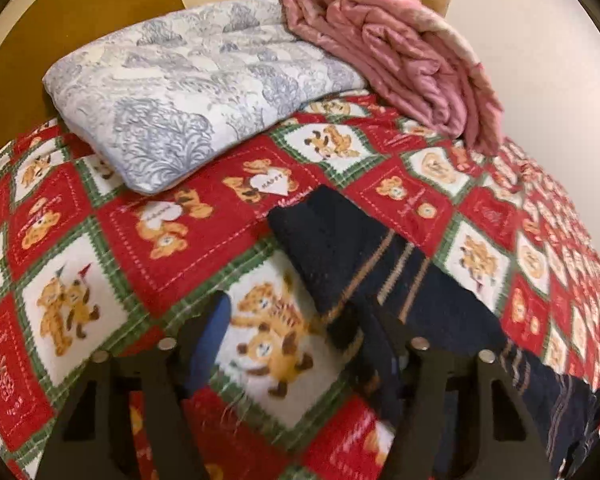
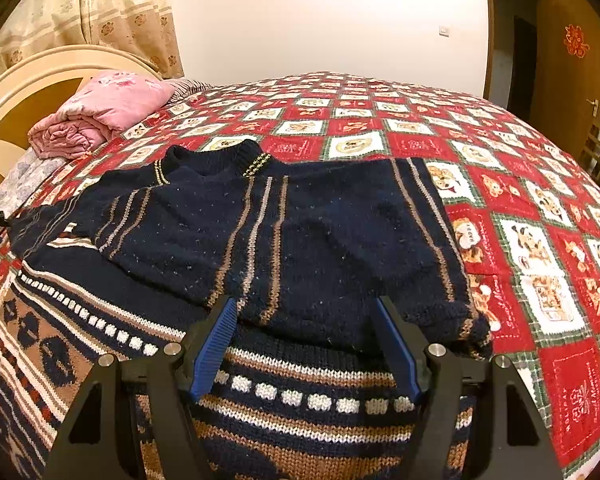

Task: Fold small clothes
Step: 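Reach the left tool to the other sleeve cuff and grasp it, then lift the sleeve with the left tool and fold it across the sweater body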

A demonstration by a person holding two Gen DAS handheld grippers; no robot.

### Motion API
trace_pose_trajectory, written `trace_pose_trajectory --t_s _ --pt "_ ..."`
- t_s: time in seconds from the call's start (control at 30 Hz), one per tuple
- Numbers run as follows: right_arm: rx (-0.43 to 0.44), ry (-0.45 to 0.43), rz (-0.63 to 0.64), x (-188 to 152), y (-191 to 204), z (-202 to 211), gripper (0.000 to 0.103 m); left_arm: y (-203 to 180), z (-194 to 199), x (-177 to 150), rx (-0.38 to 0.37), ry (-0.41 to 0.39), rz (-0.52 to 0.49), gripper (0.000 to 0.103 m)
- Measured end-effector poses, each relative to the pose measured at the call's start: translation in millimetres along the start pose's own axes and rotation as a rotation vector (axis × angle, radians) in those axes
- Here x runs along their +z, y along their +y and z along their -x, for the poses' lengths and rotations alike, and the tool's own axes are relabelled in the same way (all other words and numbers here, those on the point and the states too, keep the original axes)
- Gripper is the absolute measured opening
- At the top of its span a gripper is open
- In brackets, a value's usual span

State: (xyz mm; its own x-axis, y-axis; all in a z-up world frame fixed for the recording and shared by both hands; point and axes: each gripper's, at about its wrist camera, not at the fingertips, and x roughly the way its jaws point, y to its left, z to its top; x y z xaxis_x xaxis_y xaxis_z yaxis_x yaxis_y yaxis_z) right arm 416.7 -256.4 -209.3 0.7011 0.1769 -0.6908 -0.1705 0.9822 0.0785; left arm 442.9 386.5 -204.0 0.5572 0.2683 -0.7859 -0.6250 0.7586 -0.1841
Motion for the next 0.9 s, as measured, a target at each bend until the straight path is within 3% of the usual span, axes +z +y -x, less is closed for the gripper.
trace_pose_trajectory --t_s 0.07,0.23,0.37,0.53,0.57,0.6,0.63,0.9 --pt "0.009 -0.003 -0.015 -0.5 -2.8 0.2 0.071 -3.4 -2.8 3.5 0.002 -0.008 -0.005 0.062" --pt "0.024 0.0 -0.038 -0.7 -6.6 -0.9 0.071 -10.9 -7.0 6.3 -0.011 -0.012 0.003 0.039" --pt "0.024 -0.002 -0.034 -1.1 -5.3 -0.9 0.071 -21.7 -9.3 4.3 -0.05 -0.009 -0.021 0.038" --pt "0.023 -0.005 -0.034 -1.2 -5.4 -0.9 0.071 -15.9 -14.7 7.9 -0.073 0.009 0.038 0.036" --pt "0.022 -0.007 -0.035 -1.3 -5.8 -0.6 0.071 -16.7 -14.2 8.1 -0.06 0.009 0.026 0.031" --pt "0.022 -0.01 -0.036 -1.4 -6.3 -0.1 0.071 -17.2 -13.7 7.6 -0.043 0.006 0.014 0.01" --pt "0.022 -0.013 -0.037 -1.4 -6.7 0.3 0.071 -15.8 -12.4 7.3 -0.062 0.0 0.013 0.007" --pt "0.021 -0.005 -0.038 -1.0 -6.2 -0.9 0.071 -11.3 12.1 5.5 -0.129 -0.094 0.03 0.006"
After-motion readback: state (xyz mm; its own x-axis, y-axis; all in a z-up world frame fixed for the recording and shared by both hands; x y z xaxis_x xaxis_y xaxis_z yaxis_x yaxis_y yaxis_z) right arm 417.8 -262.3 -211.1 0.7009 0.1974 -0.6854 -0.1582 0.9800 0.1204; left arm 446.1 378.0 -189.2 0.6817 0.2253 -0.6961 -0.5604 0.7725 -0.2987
